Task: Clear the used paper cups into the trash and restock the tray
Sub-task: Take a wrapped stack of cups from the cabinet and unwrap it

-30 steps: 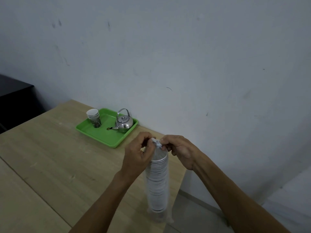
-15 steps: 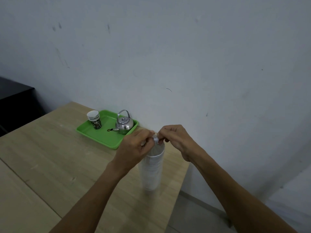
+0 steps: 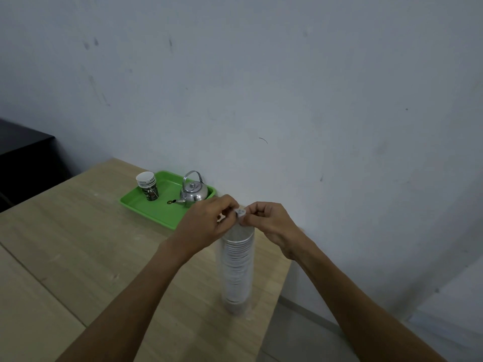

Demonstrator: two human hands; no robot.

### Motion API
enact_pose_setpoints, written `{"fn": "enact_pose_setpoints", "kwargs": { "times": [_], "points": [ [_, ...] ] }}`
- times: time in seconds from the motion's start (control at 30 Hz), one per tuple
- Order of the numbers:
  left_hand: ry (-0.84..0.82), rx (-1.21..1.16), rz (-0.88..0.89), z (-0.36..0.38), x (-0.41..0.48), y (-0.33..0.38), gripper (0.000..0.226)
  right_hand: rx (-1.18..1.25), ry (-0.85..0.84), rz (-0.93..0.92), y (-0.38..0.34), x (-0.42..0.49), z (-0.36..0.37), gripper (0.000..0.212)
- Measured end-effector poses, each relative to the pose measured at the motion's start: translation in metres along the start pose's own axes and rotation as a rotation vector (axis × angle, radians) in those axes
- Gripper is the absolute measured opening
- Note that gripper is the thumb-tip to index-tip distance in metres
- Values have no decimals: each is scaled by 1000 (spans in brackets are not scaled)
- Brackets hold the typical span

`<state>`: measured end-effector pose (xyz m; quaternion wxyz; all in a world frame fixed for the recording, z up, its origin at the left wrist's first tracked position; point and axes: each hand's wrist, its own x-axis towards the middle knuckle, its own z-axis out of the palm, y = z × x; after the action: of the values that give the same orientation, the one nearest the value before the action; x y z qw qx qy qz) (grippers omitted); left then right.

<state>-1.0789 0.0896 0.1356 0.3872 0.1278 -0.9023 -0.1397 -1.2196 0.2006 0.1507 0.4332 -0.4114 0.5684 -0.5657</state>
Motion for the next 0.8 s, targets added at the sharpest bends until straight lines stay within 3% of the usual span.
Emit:
{"fn": "enact_pose_setpoints", "kwargs": {
  "times": [0.17,0.5,0.63,0.8],
  "points": [
    [6,-37,-14,2,-1,3,24,-58,99,-51,0,-1,9,7],
    [65,-112,-50,0,0,11,23,-98,126,-73,2,-3,11,12],
    [100,-255,-88,4,2,20,26,-260,220,-134,7,2,10,17],
    [107,-269,-165,3,2,17,19,-92,113,-132,5,-7,3,13]
  ]
}}
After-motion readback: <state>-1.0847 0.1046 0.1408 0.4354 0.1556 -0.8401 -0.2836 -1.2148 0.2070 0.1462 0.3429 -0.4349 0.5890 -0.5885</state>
